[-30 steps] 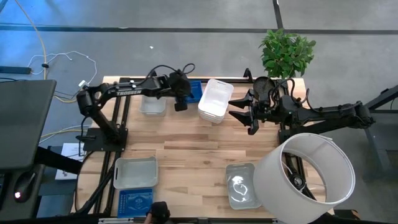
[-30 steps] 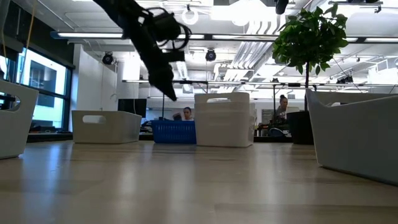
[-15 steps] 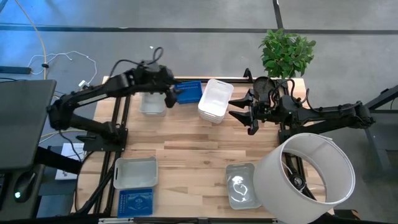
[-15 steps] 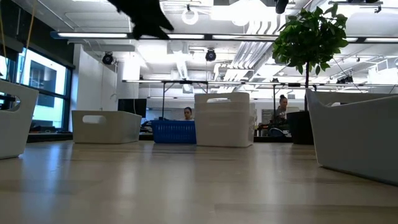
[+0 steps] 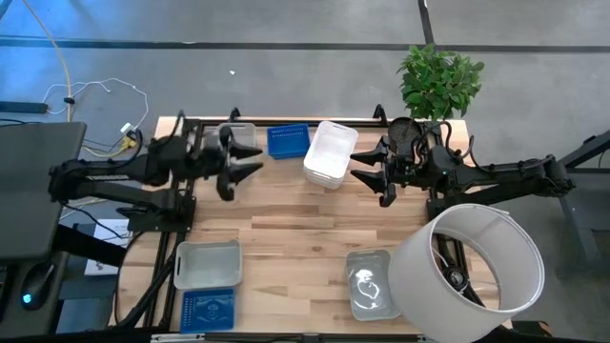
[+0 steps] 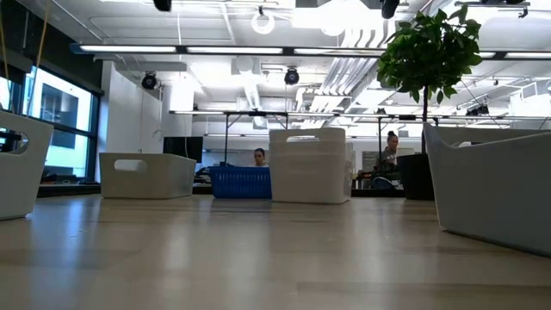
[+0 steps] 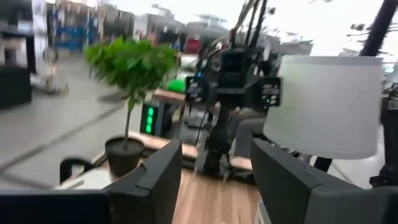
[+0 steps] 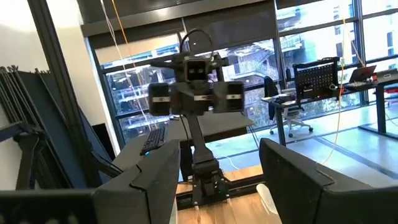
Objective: Stack baskets by color
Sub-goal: Stack the bottom left gray bin on the top gray bin
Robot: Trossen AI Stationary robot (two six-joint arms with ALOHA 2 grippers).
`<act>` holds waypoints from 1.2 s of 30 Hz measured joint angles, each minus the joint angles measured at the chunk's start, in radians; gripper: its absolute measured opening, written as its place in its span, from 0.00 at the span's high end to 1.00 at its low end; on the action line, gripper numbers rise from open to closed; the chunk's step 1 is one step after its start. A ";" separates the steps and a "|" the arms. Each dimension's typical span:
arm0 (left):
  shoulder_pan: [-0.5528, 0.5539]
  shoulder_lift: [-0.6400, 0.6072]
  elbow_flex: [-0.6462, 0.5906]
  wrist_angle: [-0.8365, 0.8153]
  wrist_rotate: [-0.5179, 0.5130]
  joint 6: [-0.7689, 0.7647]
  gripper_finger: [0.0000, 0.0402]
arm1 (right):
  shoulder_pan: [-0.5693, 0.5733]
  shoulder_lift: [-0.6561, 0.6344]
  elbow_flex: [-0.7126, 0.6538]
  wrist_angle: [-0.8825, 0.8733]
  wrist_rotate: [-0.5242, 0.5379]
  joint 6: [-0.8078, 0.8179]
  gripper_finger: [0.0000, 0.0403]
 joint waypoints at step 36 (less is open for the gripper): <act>-0.165 -0.029 -0.030 0.004 -0.215 0.183 0.57 | 0.000 0.000 0.000 -0.001 0.000 -0.001 0.48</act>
